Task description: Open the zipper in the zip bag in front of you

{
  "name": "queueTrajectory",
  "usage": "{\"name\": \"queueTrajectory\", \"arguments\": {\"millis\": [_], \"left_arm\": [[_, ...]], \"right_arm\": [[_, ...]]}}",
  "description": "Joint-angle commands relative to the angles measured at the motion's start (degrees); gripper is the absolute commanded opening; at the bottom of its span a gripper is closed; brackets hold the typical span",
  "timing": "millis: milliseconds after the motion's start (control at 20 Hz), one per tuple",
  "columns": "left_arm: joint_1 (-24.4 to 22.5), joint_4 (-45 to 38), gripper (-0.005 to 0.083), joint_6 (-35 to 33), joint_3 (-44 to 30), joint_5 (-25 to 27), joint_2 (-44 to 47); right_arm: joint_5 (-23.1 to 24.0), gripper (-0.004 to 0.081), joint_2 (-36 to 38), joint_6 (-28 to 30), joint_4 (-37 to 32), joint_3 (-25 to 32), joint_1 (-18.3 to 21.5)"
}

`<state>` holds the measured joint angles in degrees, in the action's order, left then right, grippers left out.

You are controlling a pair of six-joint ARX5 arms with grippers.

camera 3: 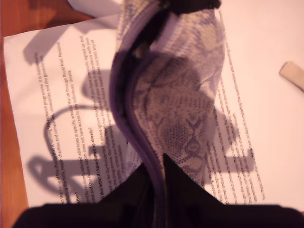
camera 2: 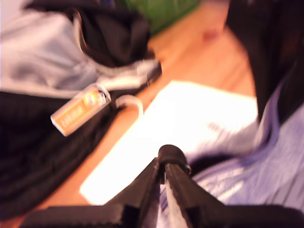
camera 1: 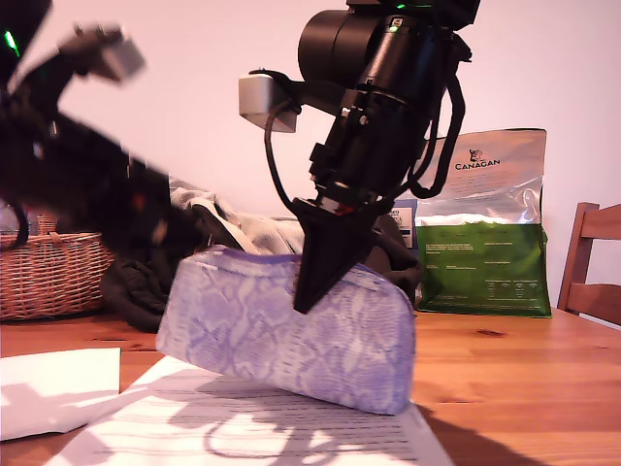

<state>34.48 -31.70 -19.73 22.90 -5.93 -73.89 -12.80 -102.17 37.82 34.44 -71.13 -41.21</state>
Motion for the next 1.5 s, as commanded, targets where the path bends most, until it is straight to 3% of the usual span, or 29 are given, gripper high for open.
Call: {"name": "queueTrajectory", "arguments": {"millis": [0, 250, 350, 600, 950, 1150, 1450], "left_arm": [[1.1, -0.9, -0.0023, 0.5, -0.2, -0.8, 3.1], [1.4, 2.0, -0.0023, 1.8, -0.2, -0.4, 6.5], [2.3, 2.2, -0.0023, 7.6, -0.2, -1.3, 5.9], [5.2, 3.2, -0.0023, 11.1, -0.2, -1.3, 2.8], [5.7, 0.0, -0.0013, 11.1, -0.2, -0.9, 2.1], [5.6, 2.1, 0.0238, 5.9, -0.2, -0.3, 2.1], [5.6, 6.2, 0.0272, -9.1, -0.1, 7.2, 2.4]], "right_arm": [[-0.1, -0.001, -0.3, -0.5, -0.5, -0.2, 0.1], [-0.2, -0.001, -0.3, -0.5, -0.4, -0.2, 0.1], [-0.2, -0.001, -0.3, -0.5, -0.3, -0.2, 0.1], [-0.2, -0.0011, -0.3, -0.5, -0.3, -0.2, 0.1], [-0.2, -0.001, -0.3, -0.5, -0.3, -0.2, 0.1], [-0.2, -0.001, -0.3, -0.5, -0.3, -0.2, 0.1], [-0.2, -0.001, -0.3, -0.5, -0.3, -0.2, 0.1]]}}
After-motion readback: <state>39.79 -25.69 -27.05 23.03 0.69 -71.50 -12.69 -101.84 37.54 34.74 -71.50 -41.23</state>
